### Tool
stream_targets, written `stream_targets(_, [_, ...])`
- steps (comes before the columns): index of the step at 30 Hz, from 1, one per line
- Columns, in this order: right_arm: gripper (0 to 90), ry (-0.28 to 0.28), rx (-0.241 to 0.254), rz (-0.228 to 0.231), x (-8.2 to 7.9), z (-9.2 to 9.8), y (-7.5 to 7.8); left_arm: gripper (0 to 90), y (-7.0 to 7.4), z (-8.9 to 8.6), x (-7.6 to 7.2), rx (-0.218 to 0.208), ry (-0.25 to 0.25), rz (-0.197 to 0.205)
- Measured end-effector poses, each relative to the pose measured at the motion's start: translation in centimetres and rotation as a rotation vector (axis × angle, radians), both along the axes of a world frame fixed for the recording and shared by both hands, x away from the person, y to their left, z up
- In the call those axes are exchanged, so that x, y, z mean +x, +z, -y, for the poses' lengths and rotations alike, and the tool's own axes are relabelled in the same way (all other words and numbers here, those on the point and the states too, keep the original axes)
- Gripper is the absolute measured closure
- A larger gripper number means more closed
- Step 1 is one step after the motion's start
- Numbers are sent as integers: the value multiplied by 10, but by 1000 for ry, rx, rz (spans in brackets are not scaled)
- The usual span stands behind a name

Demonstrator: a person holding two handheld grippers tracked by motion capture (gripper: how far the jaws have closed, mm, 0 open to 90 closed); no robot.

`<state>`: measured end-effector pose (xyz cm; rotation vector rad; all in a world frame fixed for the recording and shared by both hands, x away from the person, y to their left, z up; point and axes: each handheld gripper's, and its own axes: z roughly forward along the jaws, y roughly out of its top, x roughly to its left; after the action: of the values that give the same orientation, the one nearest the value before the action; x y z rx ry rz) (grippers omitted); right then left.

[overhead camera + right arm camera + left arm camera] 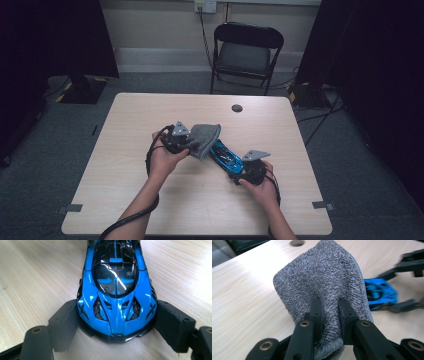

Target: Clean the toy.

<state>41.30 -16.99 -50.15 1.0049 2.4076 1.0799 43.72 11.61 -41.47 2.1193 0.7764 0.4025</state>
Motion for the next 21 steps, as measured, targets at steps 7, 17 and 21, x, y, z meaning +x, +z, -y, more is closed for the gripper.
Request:
stream_targets(7, [229, 0, 0, 0, 0, 0, 0, 765, -1, 22, -20, -22, -91, 13])
stream_targets(17, [229, 0, -1, 0, 0, 0, 0, 766, -18, 50, -39, -6, -193, -30])
stream_targets(21, [229, 0, -1, 1, 0, 0, 0, 766, -22, 55, -42, -5, -206, -38])
